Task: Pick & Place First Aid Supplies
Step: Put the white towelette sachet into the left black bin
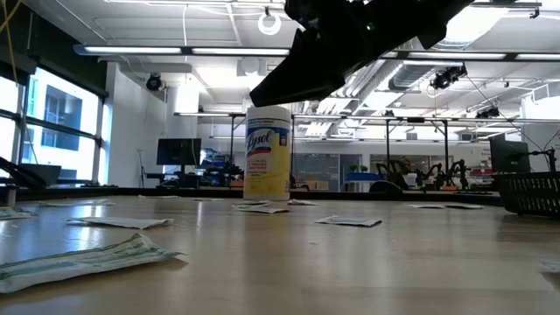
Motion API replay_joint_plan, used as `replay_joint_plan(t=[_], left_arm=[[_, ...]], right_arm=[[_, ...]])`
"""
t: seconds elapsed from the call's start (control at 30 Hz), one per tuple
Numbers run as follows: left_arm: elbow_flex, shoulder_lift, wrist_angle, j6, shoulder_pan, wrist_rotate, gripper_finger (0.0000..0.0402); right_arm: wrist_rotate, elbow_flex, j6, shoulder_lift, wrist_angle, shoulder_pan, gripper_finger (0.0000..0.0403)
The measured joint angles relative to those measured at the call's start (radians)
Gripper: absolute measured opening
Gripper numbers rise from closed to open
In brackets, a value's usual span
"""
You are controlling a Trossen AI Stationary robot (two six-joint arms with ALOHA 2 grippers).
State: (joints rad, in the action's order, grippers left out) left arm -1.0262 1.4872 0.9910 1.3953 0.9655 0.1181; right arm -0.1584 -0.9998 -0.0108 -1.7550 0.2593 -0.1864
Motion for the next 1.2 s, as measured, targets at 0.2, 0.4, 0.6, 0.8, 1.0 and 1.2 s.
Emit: replay_joint_plan(t=[0.2,0.4,0.6,0.8,1.0,1.2], left_arm=[[-0.029,-0.003,-0.003,-0.205,-0.013,-0.112,0.0021],[-0.031,-0.003,-0.004,-0.395,-0.079,-0.239,0.0021],[-0.031,-0.003,-0.042,-0.636,-0.208,-0.463,0.0021],[0.003,-0.003,-0.224,-0.811,-0.343,-0.633,0.0021],[0.186,-0.004,-0.561,-1.031,-0.412,-0.674,0.0021],[0.341,-0.045,-0.841,-1.126,-0.518,-0.622,0.0021]], right_arm=[[0.219,-0.002,-0.084,-0.052,-0.067,-0.018,0.0140],[0.132,-0.001,0.002,-0.105,-0.181,-0.049,0.0140],[0.071,0.000,0.107,-0.091,-0.330,-0.081,0.0140],[0.041,-0.001,0.109,-0.096,-0.408,-0.081,0.0140],[-0.063,0.000,0.127,-0.106,-0.409,-0.080,0.0140],[-0.088,0.000,0.175,-0.106,-0.412,-0.045,0.0140]])
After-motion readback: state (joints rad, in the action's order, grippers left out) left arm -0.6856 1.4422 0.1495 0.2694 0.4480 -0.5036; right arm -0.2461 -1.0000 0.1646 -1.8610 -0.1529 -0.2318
